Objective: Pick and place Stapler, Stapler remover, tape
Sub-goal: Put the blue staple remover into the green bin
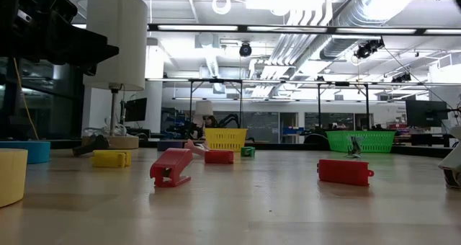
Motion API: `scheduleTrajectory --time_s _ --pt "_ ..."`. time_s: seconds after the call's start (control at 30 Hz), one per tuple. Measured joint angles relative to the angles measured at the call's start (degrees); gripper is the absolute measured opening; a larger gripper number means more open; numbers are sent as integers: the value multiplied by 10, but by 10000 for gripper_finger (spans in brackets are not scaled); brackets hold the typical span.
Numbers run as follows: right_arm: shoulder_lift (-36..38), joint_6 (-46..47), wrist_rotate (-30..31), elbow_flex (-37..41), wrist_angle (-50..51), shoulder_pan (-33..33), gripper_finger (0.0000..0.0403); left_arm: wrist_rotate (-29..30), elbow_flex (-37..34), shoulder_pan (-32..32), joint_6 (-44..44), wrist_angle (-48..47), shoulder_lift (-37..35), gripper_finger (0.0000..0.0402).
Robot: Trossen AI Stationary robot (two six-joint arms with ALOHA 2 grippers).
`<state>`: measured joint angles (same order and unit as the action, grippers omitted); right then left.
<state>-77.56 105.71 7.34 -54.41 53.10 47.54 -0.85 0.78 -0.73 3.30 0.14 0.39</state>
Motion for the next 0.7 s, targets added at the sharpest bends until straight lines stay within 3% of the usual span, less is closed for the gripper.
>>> scheduleTrajectory --time_s 0.53,0.63,0.7 --pt "0 -139 149 0 27 -131 148 0 0 0 0 0 0 175" --pt "0 -184 147 0 47 -167 144 0 0 0 0 0 0 175" --pt "0 -280 124 0 55 -188 143 0 0 0 0 0 0 175"
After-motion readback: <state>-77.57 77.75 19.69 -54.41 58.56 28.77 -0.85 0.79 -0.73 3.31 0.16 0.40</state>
